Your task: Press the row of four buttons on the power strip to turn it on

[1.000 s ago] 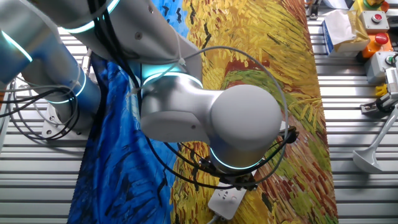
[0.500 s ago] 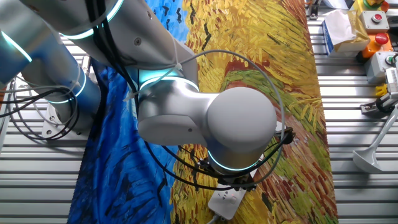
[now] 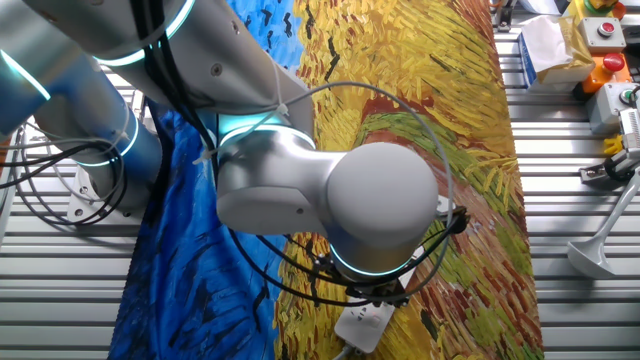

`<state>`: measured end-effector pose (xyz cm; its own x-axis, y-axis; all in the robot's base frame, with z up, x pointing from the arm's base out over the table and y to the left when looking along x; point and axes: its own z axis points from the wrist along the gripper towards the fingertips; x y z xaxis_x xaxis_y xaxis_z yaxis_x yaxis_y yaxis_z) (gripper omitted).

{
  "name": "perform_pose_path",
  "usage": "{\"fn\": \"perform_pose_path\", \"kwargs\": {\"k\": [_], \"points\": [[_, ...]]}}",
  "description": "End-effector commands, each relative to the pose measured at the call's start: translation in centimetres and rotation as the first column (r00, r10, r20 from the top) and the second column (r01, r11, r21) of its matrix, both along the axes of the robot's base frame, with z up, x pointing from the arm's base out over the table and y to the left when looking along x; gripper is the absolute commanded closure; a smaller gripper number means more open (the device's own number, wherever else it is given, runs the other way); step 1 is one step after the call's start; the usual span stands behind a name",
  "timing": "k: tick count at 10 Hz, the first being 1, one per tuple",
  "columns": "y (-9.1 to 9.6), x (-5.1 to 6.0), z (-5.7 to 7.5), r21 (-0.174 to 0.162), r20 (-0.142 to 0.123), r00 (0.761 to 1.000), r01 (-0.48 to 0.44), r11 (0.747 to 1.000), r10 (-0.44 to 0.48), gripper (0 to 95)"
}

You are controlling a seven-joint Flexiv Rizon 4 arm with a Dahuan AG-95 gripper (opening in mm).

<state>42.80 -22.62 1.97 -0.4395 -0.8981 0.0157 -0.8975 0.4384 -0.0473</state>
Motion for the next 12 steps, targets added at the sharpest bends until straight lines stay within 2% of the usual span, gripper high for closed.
{"fn": "perform_pose_path", "kwargs": {"k": [1,8,12], "points": [[-0.07,0.07,-0.21,0.002,0.004,1.0,0.005,1.0,-0.005,0.0],[-0.08,0.05,-0.38,0.02,0.009,1.0,0.009,1.0,-0.01,0.0],[-0.01,0.14,-1.08,0.028,0.015,1.0,0.011,1.0,-0.011,0.0]]}}
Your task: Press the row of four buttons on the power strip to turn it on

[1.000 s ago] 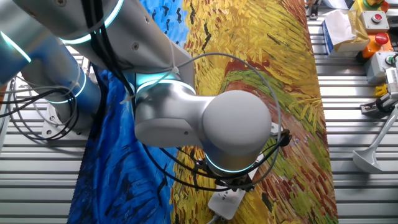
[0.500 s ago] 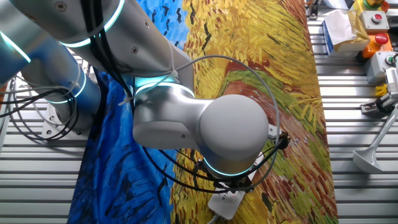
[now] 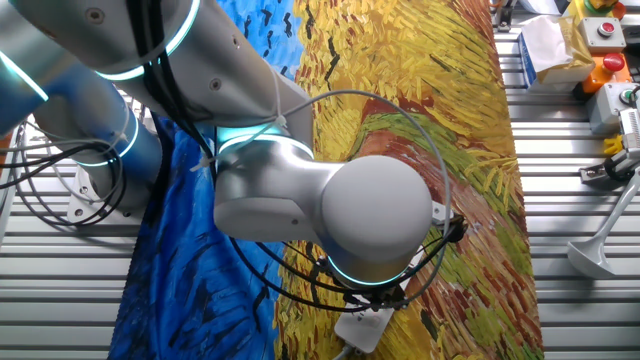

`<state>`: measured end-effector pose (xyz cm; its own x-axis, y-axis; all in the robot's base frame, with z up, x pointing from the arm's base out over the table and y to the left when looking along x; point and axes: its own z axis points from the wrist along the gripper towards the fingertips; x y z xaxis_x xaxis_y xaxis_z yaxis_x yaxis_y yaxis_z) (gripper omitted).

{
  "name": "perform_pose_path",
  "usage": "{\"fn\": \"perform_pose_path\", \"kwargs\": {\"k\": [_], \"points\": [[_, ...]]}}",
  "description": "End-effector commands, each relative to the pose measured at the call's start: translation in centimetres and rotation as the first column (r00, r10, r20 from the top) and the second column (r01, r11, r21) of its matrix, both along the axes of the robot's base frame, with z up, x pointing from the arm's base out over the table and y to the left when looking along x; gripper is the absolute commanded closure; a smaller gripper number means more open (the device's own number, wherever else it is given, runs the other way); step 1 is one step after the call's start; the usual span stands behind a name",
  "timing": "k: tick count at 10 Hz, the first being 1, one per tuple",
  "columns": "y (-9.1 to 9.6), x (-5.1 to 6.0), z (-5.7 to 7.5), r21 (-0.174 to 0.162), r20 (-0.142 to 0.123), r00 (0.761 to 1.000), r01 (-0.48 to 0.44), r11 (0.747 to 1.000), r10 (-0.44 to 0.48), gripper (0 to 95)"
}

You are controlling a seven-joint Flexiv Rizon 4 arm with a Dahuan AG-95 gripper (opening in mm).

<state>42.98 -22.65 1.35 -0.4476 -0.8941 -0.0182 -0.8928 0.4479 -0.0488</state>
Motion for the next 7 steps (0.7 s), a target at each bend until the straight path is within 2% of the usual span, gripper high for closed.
{"fn": "perform_pose_path", "kwargs": {"k": [1,4,7], "points": [[0.06,-0.01,-0.59,-0.001,-0.002,1.0,0.001,1.0,-0.001,0.0],[0.06,0.03,-1.05,-0.009,0.003,1.0,-0.007,1.0,0.007,0.0],[0.09,0.02,-0.7,-0.011,-0.001,1.0,-0.007,1.0,0.007,0.0]]}}
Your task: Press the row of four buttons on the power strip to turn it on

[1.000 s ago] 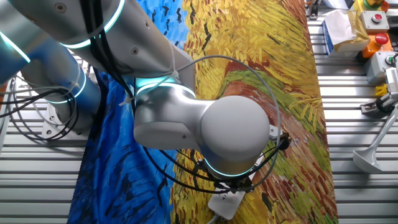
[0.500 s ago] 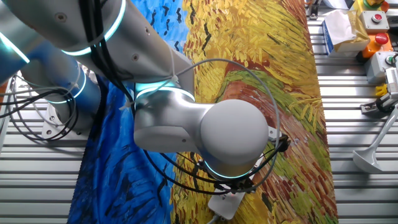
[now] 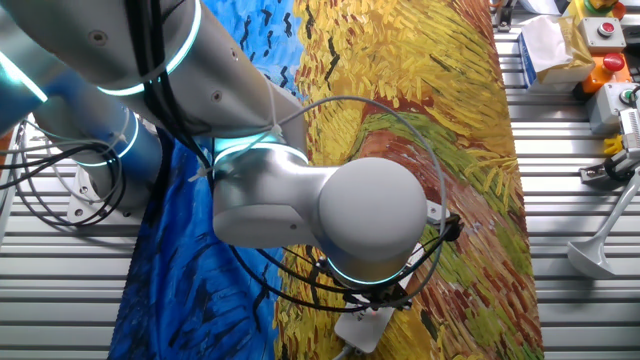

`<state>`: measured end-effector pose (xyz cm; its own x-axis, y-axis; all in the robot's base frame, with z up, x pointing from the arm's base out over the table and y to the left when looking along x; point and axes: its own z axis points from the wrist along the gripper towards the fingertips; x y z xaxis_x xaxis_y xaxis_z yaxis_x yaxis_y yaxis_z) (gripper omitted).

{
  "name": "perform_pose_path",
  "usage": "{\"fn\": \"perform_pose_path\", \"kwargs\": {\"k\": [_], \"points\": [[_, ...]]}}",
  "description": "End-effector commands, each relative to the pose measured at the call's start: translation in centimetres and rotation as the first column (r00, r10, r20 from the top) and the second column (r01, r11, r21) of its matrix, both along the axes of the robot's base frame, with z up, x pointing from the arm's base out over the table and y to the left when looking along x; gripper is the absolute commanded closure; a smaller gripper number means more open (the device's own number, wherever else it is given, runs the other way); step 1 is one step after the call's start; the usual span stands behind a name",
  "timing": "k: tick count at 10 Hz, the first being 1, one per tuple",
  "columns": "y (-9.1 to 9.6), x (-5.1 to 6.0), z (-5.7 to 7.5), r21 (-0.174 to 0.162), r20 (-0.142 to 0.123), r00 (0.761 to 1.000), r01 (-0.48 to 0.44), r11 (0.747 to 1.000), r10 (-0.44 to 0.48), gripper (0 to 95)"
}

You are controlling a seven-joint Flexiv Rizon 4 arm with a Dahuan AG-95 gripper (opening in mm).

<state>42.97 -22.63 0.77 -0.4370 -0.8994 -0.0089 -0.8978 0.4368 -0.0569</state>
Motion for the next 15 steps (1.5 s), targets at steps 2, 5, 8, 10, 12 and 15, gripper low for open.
{"fn": "perform_pose_path", "kwargs": {"k": [2,5,8,10,12,15], "points": [[0.3,-0.1,1.5,-0.012,-0.02,1.0,0.014,1.0,-0.014,0.0],[0.7,-0.3,3.6,-0.017,-0.033,0.999,0.028,0.999,-0.028,0.0],[0.7,-0.5,4.5,-0.017,-0.033,0.999,0.037,0.999,-0.038,0.0],[0.7,-0.5,4.5,-0.04,-0.043,0.999,0.03,0.999,-0.031,0.0],[0.7,-0.5,4.5,-0.056,-0.061,0.998,0.016,0.998,-0.02,0.0],[2.2,0.9,3.6,-0.023,-0.054,0.998,0.033,0.999,-0.034,0.0]]}}
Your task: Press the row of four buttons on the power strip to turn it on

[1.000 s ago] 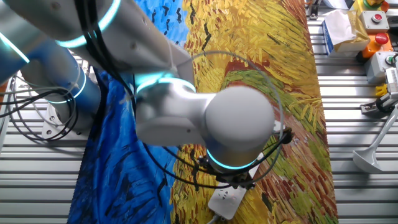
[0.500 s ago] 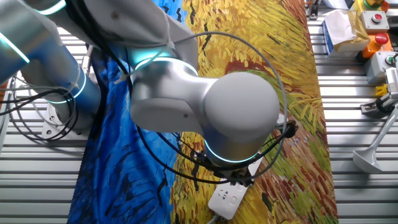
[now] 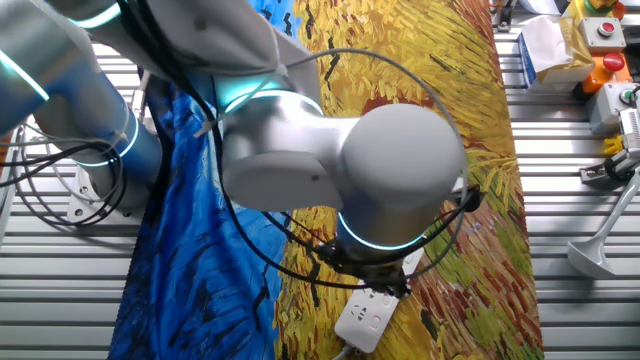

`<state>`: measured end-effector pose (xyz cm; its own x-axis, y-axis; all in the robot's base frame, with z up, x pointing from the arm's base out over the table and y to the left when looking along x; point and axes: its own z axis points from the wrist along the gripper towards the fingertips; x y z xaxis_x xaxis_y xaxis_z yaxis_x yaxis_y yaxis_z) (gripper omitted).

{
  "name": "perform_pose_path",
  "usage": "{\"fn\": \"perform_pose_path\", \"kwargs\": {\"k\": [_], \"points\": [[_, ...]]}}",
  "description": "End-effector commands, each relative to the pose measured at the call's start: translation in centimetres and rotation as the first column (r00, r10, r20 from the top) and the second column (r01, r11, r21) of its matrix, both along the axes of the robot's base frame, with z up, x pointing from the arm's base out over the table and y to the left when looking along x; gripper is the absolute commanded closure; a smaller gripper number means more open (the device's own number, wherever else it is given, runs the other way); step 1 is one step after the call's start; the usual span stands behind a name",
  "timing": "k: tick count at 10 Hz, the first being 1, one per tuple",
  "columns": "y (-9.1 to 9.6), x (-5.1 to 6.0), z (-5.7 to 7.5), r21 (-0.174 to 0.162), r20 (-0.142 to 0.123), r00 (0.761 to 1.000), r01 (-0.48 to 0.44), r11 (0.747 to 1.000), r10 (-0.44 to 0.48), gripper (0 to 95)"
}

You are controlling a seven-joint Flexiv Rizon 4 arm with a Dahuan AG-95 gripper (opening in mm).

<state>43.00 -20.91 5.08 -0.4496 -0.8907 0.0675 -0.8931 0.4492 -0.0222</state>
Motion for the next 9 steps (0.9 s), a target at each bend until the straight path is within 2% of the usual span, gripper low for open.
{"fn": "perform_pose_path", "kwargs": {"k": [1,2,4,9], "points": [[1.3,1.4,-1.2,0.025,0.015,0.999,0.031,0.999,-0.031,0.0],[2.4,2.1,-1.8,0.012,0.021,0.999,0.045,0.999,-0.045,0.0],[2.9,3.0,-2.0,0.014,0.022,0.999,0.043,0.999,-0.044,0.0],[2.7,3.0,-2.5,0.01,0.021,1.0,0.023,1.0,-0.024,0.0]]}}
